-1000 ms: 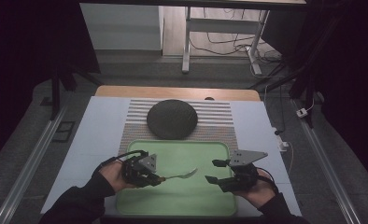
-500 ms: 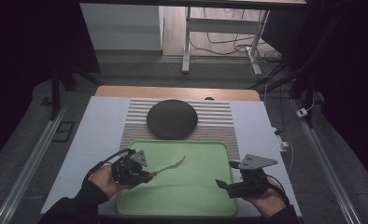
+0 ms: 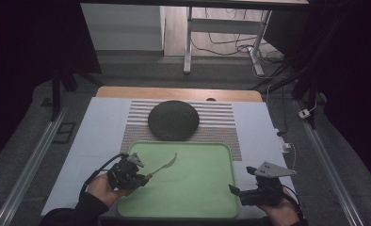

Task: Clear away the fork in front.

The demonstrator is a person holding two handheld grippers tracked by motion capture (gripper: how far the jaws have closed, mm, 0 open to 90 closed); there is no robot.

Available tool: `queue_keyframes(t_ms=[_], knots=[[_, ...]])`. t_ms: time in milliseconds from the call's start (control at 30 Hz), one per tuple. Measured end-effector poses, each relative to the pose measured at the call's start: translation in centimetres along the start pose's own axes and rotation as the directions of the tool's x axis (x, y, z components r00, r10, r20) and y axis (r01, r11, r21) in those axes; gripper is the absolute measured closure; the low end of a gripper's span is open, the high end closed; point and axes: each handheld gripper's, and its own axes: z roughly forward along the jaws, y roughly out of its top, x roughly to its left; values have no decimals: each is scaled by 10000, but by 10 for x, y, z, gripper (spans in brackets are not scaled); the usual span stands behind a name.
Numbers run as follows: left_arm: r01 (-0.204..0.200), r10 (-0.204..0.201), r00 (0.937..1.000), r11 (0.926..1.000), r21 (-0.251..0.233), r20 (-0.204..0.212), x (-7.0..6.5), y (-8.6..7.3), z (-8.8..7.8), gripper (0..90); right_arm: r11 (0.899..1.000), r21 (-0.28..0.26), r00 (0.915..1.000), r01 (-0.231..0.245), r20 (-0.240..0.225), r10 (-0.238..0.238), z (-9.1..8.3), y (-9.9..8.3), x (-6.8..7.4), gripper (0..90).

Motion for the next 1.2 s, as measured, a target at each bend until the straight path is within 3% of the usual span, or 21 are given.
queue_keyframes(t_ms=[133,433,567,733,933,1100,1133,1200], knots=[[781,-781,9969,9969,6,-21,3,-4,2,795,9998,90,9997,-155,199,153,-3,-3,-1,22],[1698,-1704,9849,9852,-209,-296,6,-8,3,795,9994,217,9988,-258,423,249,-10,-8,-1,0],[2101,-2104,9767,9776,-120,-427,11,-10,7,795,9992,258,9988,-290,411,280,-11,-8,-2,0],[2670,-2663,9620,9637,27,-608,17,-9,16,795,9991,382,9991,-197,379,182,-10,-8,-1,0],[2836,-2805,9564,9585,299,-813,20,-8,25,792,9988,433,9993,-210,312,197,-9,-8,-1,0],[2807,-2780,9584,9591,371,-652,22,-9,27,765,9987,447,9993,-237,297,224,-9,-8,-2,0],[2781,-2761,9597,9599,352,-535,23,-9,26,704,9987,452,9993,-256,289,243,-9,-8,-2,0],[2691,-2685,9628,9629,200,-308,24,-8,23,673,9986,446,9992,-291,286,279,-9,-8,-2,0]])
